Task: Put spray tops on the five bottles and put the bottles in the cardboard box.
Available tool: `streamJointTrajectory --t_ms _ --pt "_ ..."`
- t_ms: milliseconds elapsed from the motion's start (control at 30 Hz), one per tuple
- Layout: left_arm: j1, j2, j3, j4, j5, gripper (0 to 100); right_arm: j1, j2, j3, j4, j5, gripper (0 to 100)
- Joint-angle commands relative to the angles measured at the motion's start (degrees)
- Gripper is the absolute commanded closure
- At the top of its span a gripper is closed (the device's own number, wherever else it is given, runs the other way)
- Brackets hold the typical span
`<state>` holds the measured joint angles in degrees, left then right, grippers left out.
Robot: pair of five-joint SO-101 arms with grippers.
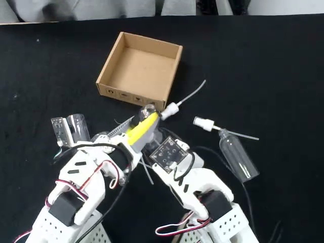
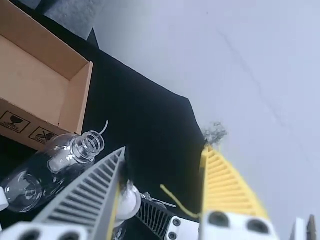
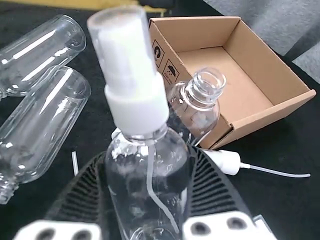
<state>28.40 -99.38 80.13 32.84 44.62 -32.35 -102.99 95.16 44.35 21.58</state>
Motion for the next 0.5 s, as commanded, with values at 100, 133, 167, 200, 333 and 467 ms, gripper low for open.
streamJointTrajectory --t_ms 100,133,167,200,333,467 --pt "0.7 -0.1 -4.4 0.4 -0.7 78 0.5 -7.8 -0.7 -0.1 0.4 98.1" --pt "0.7 -0.1 -4.6 0.4 -0.7 78 0.5 -7.8 -0.7 -0.1 0.4 98.1" --pt "0.7 -0.1 -4.9 0.4 -0.7 78 0.5 -7.8 -0.7 -0.1 0.4 98.1" --pt "0.7 -0.1 -5.0 0.4 -0.7 78 0.5 -7.8 -0.7 -0.1 0.4 98.1" --pt "-0.7 -0.1 -5.1 0.2 -0.7 78 0.5 -7.8 -0.7 -0.1 0.4 98.1" --pt "-4.6 -0.1 -6.2 0.4 -0.6 78 0.5 -7.8 -0.8 -0.1 0.4 98.1"
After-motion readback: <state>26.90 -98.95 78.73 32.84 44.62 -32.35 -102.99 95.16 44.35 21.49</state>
